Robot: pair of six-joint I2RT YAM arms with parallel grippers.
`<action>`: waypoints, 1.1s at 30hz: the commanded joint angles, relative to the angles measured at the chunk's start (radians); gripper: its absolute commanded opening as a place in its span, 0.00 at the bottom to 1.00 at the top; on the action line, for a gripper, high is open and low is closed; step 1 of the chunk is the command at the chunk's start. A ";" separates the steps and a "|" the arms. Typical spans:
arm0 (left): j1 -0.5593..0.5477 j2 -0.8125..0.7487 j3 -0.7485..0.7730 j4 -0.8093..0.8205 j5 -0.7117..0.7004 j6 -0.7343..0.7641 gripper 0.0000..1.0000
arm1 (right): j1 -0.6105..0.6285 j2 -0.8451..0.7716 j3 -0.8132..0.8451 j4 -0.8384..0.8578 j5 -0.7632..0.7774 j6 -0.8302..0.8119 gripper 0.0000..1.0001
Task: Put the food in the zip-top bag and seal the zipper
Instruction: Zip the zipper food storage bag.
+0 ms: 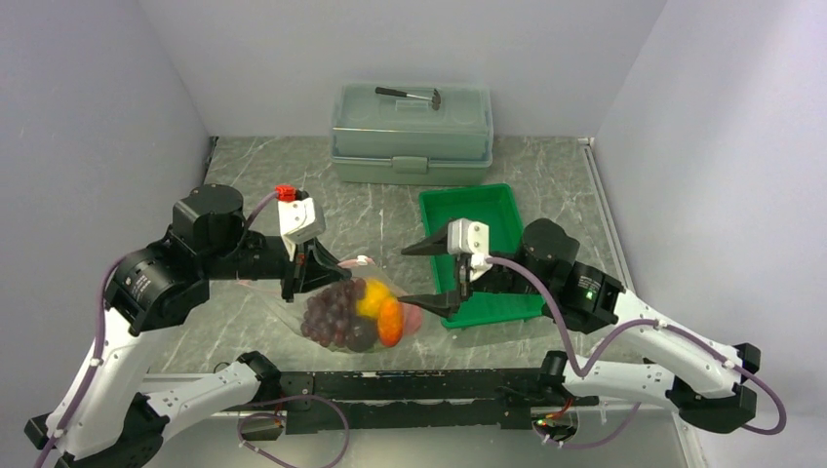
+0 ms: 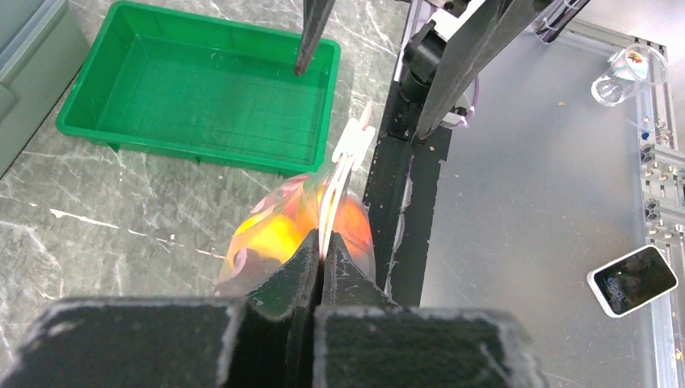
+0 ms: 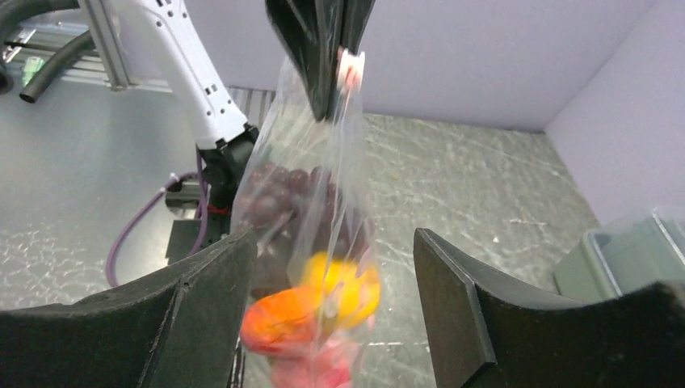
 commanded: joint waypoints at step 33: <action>0.002 0.012 0.056 0.043 0.053 0.028 0.00 | 0.001 0.426 0.536 -0.364 -0.162 -0.003 0.28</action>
